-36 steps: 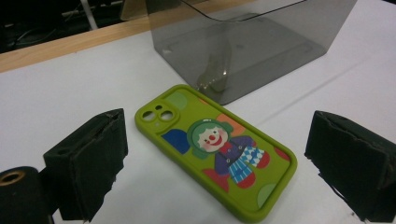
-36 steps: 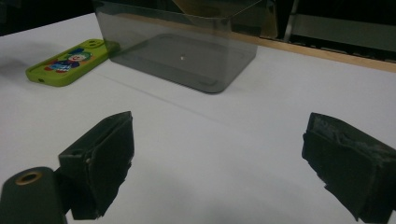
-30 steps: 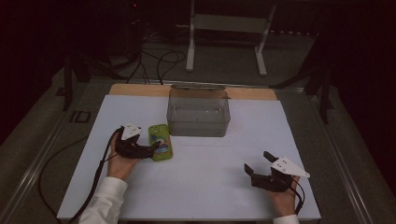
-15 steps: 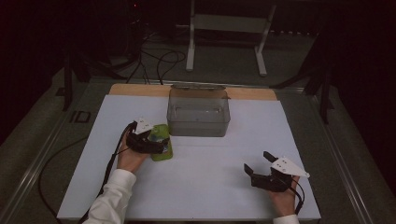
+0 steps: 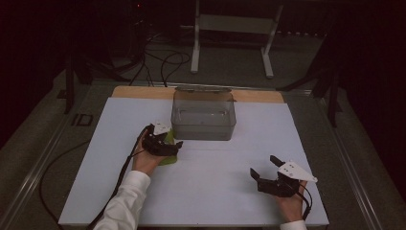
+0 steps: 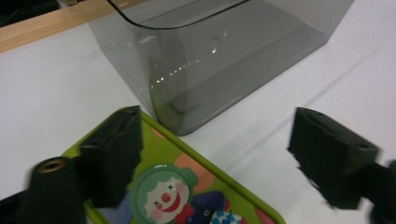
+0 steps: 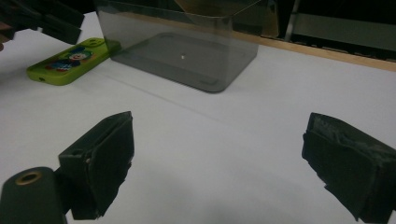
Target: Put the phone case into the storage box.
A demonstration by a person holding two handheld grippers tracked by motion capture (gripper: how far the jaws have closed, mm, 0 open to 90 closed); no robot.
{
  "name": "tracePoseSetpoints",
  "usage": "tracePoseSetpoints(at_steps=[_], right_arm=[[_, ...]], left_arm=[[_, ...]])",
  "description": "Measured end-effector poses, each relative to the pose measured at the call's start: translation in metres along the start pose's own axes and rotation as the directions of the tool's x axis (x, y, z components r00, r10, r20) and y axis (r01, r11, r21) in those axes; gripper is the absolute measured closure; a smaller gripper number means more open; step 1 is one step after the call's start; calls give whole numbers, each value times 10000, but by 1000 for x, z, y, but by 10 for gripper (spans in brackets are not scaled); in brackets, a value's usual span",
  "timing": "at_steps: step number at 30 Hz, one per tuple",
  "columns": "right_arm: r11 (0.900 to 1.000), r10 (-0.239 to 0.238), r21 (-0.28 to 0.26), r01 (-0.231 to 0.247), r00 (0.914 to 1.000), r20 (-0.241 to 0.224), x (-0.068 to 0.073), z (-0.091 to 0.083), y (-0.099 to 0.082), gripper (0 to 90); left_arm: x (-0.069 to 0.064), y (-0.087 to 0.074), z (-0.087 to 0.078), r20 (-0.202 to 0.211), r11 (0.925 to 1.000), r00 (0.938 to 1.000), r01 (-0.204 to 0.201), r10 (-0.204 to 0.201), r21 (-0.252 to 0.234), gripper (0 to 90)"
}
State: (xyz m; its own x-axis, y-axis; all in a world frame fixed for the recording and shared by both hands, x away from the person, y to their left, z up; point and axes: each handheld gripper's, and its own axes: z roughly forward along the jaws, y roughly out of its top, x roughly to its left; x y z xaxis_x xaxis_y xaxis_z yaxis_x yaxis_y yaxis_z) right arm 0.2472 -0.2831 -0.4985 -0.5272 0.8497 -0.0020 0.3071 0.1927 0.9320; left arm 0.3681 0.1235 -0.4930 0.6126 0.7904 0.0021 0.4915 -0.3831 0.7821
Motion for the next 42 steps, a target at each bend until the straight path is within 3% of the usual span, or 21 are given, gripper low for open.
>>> tracePoseSetpoints(at_steps=[1, 5, 9, 10, 11, 12, 18, 23, 38, 42], right_arm=[[10000, -5, 6, 5, 10000, 4, 0, 0, 0, 93], [10000, -30, 34, 30, 10000, 0, 0, 0, 0, 93], [10000, -23, 24, 23, 10000, 2, 0, 0, 0, 93], [10000, -28, 23, 28, 10000, -2, 0, 0, 0, 93], [10000, -25, 12, 25, 10000, -4, 0, 0, 0, 93], [10000, -24, 12, 24, 10000, -6, 0, 0, 0, 93], [10000, -46, 23, 46, 10000, -8, 0, 0, 0, 93], [10000, -29, 10, 29, 10000, 5, 0, -1, 0, 93], [10000, -71, 59, 71, 10000, 16, 0, 0, 0, 93], [10000, -69, 71, 69, 10000, 17, 0, 1, 0, 93]], left_arm=[[-3, 1, 4, -236, 9997, 9997, -13, 20, 264, 299], [-10, 2, 11, 170, 9983, 9998, -111, 102, 564, 467], [-15, -1, 17, 274, 9949, 9993, -292, 266, 970, 736], [-16, -3, 18, 545, 9932, 9983, -270, 209, 1132, 736], [-18, -4, 19, 546, 9907, 9982, -336, 266, 1319, 838], [-19, -6, 20, 498, 9874, 9983, -379, 306, 1534, 882], [-24, -16, 22, 450, 9740, 9980, -539, 450, 2201, 899], [-22, -25, 12, 265, 9755, 9993, -329, 278, 2174, 899], [5, -57, -25, -499, 9806, 9977, 547, -460, 1881, 897], [3, -57, -24, -570, 9814, 9977, 469, -368, 1859, 897]])
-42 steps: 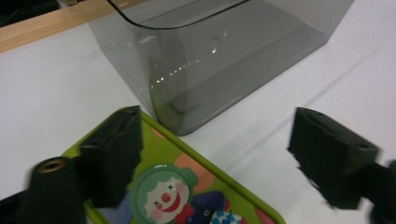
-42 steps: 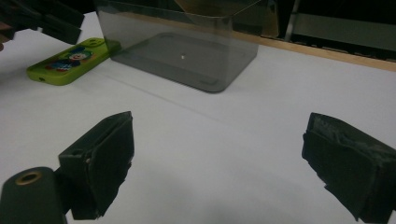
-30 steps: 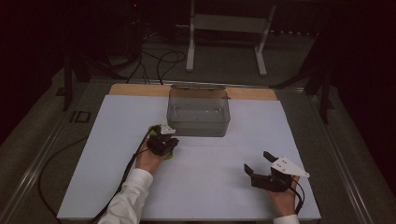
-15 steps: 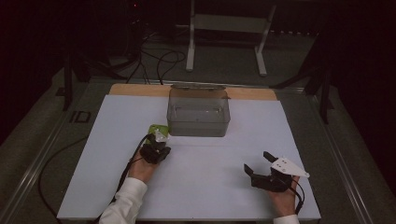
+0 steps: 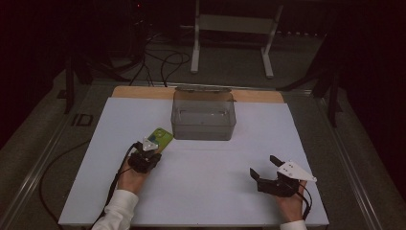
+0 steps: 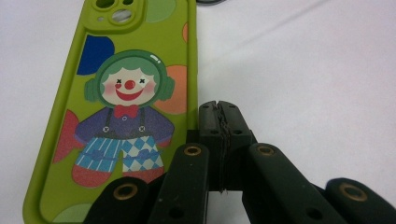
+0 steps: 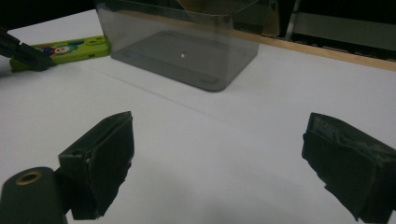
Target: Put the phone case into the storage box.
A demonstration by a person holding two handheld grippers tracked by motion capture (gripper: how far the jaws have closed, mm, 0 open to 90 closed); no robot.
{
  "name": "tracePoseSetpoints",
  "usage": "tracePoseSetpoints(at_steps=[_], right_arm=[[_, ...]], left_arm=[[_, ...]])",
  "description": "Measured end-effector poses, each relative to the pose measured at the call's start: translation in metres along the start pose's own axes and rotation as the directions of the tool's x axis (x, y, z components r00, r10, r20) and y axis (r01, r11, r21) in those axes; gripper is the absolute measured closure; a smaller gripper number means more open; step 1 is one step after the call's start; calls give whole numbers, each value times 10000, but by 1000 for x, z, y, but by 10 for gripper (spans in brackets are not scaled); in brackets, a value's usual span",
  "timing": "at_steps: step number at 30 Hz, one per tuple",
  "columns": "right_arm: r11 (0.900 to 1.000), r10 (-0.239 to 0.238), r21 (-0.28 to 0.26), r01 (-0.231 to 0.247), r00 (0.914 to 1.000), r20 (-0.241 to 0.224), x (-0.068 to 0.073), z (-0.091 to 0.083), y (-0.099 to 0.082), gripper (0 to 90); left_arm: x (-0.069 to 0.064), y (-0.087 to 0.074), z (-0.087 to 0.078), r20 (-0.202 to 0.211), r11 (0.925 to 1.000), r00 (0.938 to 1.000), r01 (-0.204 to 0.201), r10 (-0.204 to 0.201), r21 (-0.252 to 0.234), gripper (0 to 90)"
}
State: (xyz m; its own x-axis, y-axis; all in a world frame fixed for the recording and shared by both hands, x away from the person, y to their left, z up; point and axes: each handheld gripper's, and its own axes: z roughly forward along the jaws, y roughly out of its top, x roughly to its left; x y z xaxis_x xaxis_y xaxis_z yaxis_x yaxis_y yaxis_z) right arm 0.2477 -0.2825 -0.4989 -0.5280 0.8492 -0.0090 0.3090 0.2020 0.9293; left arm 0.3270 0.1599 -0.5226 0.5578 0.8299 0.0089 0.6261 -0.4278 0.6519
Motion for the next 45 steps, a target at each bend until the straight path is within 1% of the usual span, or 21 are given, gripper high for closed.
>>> tracePoseSetpoints(at_steps=[5, 6, 8, 9, 10, 11, 12, 13, 14, 15, 17, 19, 24, 27, 30, 33, 34, 36, 37, 40, 45], right_arm=[[10000, -20, 2, 20, 10000, -7, 0, 0, 0, 93], [10000, -27, 16, 27, 10000, -32, 0, 1, 0, 93], [9999, -79, 85, 80, 10000, -49, -1, 3, 0, 93], [9999, -79, 85, 80, 10000, -49, -1, 3, 0, 93], [10000, -56, 63, 56, 9999, -113, -2, 5, 0, 93], [10000, -43, 56, 44, 9999, -119, -2, 5, 0, 93], [10000, -43, 56, 44, 9999, -119, -2, 5, 0, 93], [9999, -77, 68, 78, 9999, -149, -2, 6, 0, 93], [9999, -77, 68, 78, 9999, -149, -2, 6, 0, 93], [10000, -47, 56, 48, 9998, -196, -2, 7, 0, 93], [10000, -82, 10, 83, 9996, -264, -3, 7, 0, 93], [10000, 42, -29, -43, 9993, -375, -4, 8, 1, 93], [9997, 142, -197, -154, 9984, -556, -5, 9, 2, 93], [9997, 93, -233, -109, 9979, -647, -5, 10, 3, 93], [9992, 102, -379, -133, 9966, -823, -3, 11, 4, 93], [9982, 213, -528, -270, 9942, -1052, -3, 13, 5, 93], [9984, 174, -519, -229, 9945, -1029, -3, 14, 5, 93], [9986, 98, -502, -151, 9945, -1041, -2, 14, 5, 93], [9986, 80, -505, -134, 9944, -1051, -1, 13, 5, 93], [9981, 68, -598, -126, 9954, -955, 0, 10, 5, 93], [9973, -83, -739, 17, 9960, -890, 5, 4, 5, 93]], left_arm=[[-2, 0, -2, 124, 9999, 9999, 61, -59, -123, 887], [-6, 1, -6, 275, 9986, 9996, 14, 0, -528, 887], [-10, 2, -16, 339, 9944, 9994, 2, 34, -1053, 765], [-10, 2, -16, 339, 9944, 9994, 2, 34, -1053, 712], [-11, 1, -29, 521, 9827, 9986, 107, -10, -1847, 602], [-12, -2, -39, 433, 9717, 9990, 170, -70, -2357, 562], [-12, -2, -39, 433, 9717, 9990, 170, -70, -2357, 475], [-12, -2, -39, 433, 9717, 9990, 170, -70, -2357, 475], [-9, -9, -61, 290, 9380, 9993, 318, -232, -3451, 475], [-7, -13, -68, 262, 9268, 9991, 396, -321, -3735, 297], [-4, -21, -81, 182, 9099, 9987, 510, -477, -4116, 211], [-1, -32, -91, -44, 9001, 9985, 470, -543, -4330, 144], [7, -56, -108, -381, 8967, 9976, 358, -585, -4412, 7], [12, -68, -115, -499, 8912, 9958, 465, -773, -4511, 1], [13, -77, -119, -561, 8827, 9952, 445, -799, -4679, 0], [12, -82, -119, -666, 8813, 9951, 336, -735, -4713, 0], [11, -83, -119, -680, 8800, 9951, 309, -716, -4740, 0], [11, -84, -118, -729, 8820, 9951, 246, -667, -4706, 0], [11, -84, -117, -691, 8797, 9954, 262, -670, -4748, 0], [11, -85, -116, -678, 8793, 9956, 251, -651, -4756, 0], [11, -85, -115, -597, 8790, 9955, 369, -741, -4754, 0]])
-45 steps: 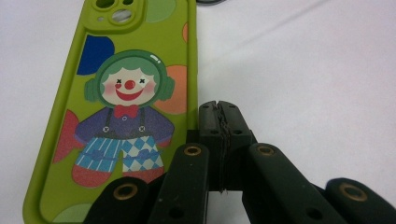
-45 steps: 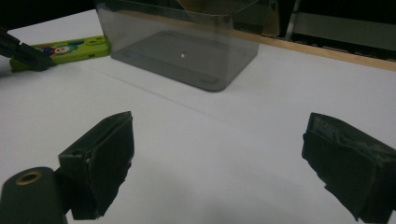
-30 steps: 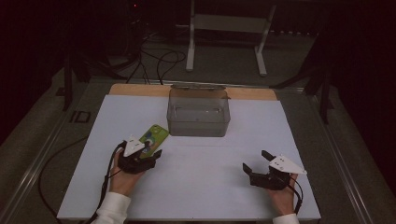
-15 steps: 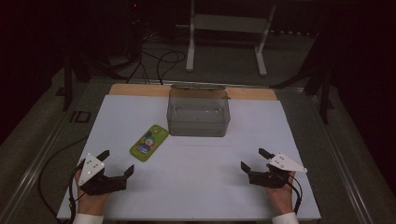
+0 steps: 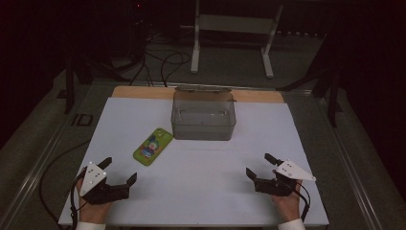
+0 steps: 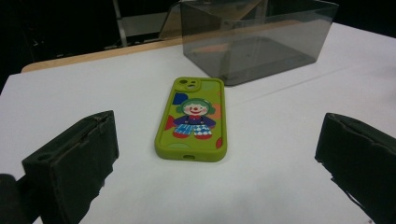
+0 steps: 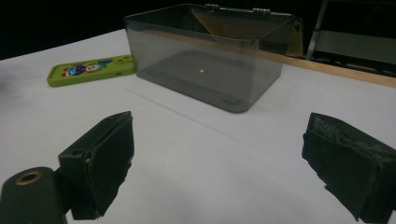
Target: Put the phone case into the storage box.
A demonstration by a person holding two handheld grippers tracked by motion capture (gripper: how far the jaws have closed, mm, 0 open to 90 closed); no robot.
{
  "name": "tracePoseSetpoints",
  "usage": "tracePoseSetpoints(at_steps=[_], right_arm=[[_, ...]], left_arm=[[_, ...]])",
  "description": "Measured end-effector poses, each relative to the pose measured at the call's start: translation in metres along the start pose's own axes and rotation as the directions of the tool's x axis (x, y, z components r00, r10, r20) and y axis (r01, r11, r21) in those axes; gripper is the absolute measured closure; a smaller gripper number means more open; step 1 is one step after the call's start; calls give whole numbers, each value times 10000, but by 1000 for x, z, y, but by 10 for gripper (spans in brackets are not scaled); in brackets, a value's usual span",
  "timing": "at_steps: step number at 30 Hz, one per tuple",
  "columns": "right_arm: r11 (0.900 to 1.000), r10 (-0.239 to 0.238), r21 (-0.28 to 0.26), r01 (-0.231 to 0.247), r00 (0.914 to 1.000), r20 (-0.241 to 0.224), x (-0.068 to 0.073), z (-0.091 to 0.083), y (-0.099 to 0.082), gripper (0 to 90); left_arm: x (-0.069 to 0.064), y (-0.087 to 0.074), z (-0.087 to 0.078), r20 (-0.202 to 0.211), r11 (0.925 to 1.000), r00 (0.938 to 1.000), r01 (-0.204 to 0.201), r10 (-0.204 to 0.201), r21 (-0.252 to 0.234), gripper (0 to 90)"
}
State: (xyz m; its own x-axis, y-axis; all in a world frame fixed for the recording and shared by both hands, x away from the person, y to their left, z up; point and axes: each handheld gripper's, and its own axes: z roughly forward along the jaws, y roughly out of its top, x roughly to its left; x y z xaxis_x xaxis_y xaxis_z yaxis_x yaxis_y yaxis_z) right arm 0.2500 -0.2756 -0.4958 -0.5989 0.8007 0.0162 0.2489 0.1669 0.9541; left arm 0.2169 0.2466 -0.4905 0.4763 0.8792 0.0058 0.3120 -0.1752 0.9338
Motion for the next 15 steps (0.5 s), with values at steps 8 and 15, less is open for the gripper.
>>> tracePoseSetpoints(at_steps=[8, 15], right_arm=[[10000, 20, 37, -20, 10000, 12, 1, 1, -1, 93], [10000, 48, 29, -49, 9999, 93, 0, 2, -1, 93]], left_arm=[[1, 6, 3, -38, 9993, 9999, 99, -98, 353, 0], [3, 17, 10, 66, 9969, 9999, 144, -150, 771, 0]])
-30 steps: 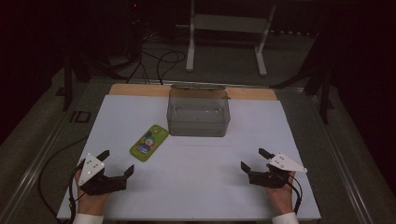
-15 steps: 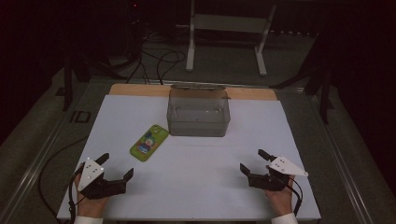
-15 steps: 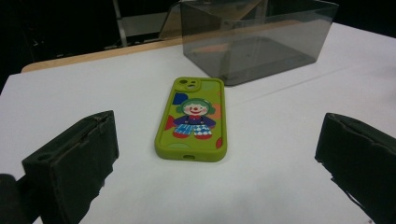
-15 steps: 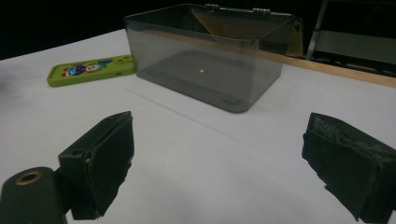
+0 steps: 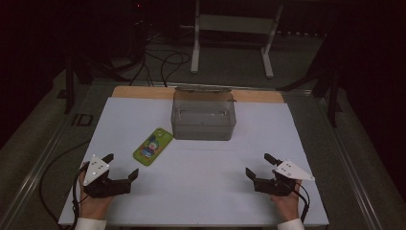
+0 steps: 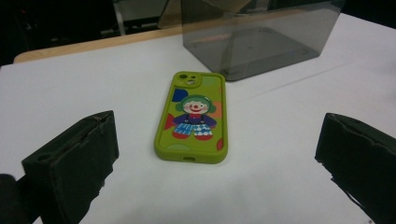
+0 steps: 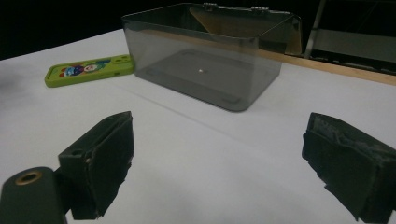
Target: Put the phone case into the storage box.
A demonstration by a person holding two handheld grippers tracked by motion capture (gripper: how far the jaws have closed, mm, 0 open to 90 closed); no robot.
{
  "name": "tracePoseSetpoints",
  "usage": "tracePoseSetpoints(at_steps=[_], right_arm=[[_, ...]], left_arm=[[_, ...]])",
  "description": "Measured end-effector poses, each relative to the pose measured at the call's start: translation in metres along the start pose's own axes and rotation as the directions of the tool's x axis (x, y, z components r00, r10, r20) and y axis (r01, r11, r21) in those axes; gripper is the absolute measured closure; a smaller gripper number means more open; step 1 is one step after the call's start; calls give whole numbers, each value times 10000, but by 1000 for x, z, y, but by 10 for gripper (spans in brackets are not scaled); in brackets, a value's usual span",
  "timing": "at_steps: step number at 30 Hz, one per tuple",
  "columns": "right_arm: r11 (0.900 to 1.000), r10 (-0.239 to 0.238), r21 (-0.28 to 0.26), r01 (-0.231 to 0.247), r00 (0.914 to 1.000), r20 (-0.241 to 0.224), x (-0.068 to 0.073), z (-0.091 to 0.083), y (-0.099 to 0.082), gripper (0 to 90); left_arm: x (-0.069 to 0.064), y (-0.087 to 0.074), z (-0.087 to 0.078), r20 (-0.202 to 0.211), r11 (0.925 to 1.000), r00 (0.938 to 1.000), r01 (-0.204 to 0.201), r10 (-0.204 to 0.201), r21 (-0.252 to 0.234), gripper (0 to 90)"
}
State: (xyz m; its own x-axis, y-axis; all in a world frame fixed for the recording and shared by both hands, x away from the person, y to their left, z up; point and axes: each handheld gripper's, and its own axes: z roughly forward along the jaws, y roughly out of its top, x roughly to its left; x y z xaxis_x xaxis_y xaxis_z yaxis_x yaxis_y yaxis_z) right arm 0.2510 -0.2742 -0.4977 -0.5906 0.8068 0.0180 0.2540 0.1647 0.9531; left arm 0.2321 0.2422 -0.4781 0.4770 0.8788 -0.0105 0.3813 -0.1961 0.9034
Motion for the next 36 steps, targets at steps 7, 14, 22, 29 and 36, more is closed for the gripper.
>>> tracePoseSetpoints(at_steps=[7, 14, 22, 29, 36], right_arm=[[10000, -14, 29, 13, 10000, 36, 0, 1, 0, 93], [10000, -16, 51, 16, 10000, -5, 0, 1, -1, 93], [10000, -21, 80, 21, 10000, 32, -1, 1, -1, 93], [9999, -16, 102, 16, 10000, 21, -1, 1, -1, 93], [9999, -37, 120, 37, 10000, -11, -1, 1, -1, 93]], left_arm=[[2, 19, 6, -176, 9984, 9992, -345, 353, 440, 0], [6, 35, 19, -148, 9962, 9989, -429, 441, 758, 0], [10, 46, 39, -19, 9895, 9976, -683, 691, 1272, 0], [14, 49, 60, 3, 9759, 9962, -852, 870, 2006, 0], [14, 49, 79, 64, 9597, 9946, -1013, 1032, 2620, 0]])
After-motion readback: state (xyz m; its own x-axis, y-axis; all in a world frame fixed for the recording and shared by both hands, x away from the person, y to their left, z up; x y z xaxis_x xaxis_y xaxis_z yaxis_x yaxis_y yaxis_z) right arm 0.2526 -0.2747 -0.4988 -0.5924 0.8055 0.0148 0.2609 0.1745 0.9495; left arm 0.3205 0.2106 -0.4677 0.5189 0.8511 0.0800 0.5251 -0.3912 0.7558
